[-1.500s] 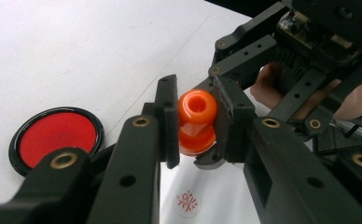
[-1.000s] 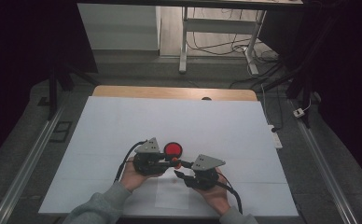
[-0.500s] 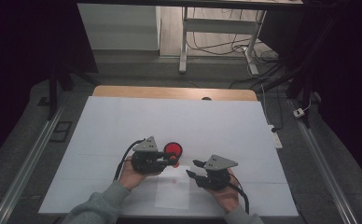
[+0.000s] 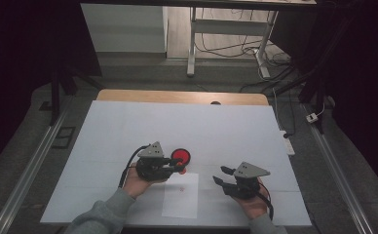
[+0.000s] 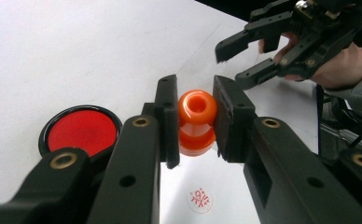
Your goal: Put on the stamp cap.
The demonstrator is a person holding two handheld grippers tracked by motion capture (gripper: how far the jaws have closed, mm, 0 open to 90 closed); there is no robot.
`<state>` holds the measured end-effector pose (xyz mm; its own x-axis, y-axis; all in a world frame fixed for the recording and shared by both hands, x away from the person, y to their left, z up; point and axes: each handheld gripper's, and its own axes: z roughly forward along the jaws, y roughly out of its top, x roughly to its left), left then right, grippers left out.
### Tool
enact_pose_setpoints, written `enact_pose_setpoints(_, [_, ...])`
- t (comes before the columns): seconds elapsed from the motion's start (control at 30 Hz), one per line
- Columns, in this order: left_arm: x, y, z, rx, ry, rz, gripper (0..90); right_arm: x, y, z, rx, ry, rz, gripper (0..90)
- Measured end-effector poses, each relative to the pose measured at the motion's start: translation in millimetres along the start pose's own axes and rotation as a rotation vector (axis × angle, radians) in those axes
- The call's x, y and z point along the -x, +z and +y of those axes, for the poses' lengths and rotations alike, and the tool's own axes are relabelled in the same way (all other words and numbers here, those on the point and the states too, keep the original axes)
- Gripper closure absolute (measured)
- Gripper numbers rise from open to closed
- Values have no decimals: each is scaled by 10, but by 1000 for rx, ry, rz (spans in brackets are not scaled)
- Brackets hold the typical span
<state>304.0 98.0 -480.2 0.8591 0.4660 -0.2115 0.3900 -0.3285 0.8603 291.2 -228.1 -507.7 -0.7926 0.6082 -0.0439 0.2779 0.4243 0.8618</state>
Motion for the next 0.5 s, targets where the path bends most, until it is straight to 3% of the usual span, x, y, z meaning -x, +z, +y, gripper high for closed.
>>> enact_pose_setpoints(0.17, [-13,-6,0,-8,2,14,723,84,-148,-60,-9,-6,-35,496])
enact_pose_setpoints(0.37, [-38,-21,8,-8,-3,29,723,290,-501,-240,-5,39,-111,486])
enact_pose_setpoints(0.5, [-45,-23,21,-6,-1,38,723,381,-640,-329,-7,56,-144,484])
